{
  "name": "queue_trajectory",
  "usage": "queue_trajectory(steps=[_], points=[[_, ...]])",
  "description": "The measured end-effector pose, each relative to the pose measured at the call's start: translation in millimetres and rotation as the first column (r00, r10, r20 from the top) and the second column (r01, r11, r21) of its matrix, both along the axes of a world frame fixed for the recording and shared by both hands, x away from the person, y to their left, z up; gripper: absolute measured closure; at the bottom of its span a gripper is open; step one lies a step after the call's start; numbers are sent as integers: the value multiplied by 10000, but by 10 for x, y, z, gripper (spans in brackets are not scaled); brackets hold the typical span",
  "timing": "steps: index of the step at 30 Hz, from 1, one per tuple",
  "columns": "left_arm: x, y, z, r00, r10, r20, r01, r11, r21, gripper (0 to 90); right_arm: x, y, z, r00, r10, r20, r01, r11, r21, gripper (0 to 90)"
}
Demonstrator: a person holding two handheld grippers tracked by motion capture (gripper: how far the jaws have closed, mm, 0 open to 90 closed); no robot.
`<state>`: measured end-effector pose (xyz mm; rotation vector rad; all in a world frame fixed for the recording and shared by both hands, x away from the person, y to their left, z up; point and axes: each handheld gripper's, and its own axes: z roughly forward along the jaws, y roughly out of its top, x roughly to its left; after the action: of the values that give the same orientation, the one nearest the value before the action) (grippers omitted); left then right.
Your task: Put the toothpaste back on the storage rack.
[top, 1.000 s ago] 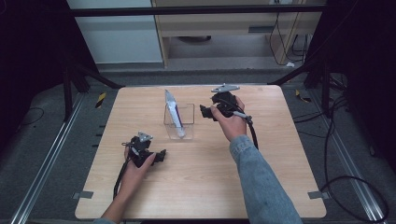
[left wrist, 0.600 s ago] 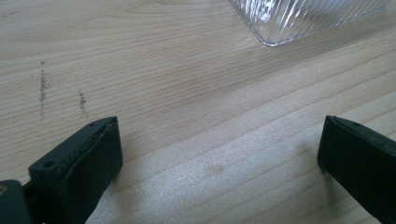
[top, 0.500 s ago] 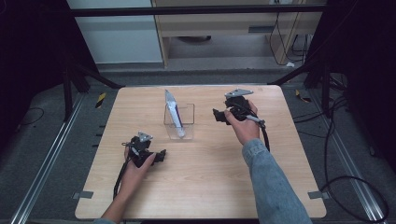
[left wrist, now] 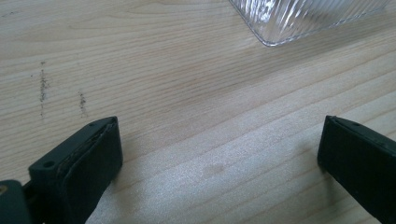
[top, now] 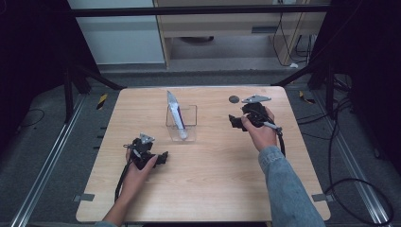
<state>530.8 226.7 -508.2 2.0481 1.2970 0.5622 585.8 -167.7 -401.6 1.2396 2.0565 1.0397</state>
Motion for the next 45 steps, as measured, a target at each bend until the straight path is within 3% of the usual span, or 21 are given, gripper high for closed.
queue_trajectory(steps=[18, 32, 45], points=[[0, 1, 1, 10000, -7, -6, 7, 10000, 13, 0, -158, -383, -194, 9984, -456, -329, 458, 9989, 59, 165], [1, 2, 1, 10000, -24, 0, 24, 10000, 20, 0, -307, -647, -511, 9942, -719, -799, 714, 9974, -86, 165], [1, 2, 1, 10000, -17, -2, 17, 10000, 14, 0, -298, -673, -855, 9858, -854, -1446, 863, 9963, -3, 167]])
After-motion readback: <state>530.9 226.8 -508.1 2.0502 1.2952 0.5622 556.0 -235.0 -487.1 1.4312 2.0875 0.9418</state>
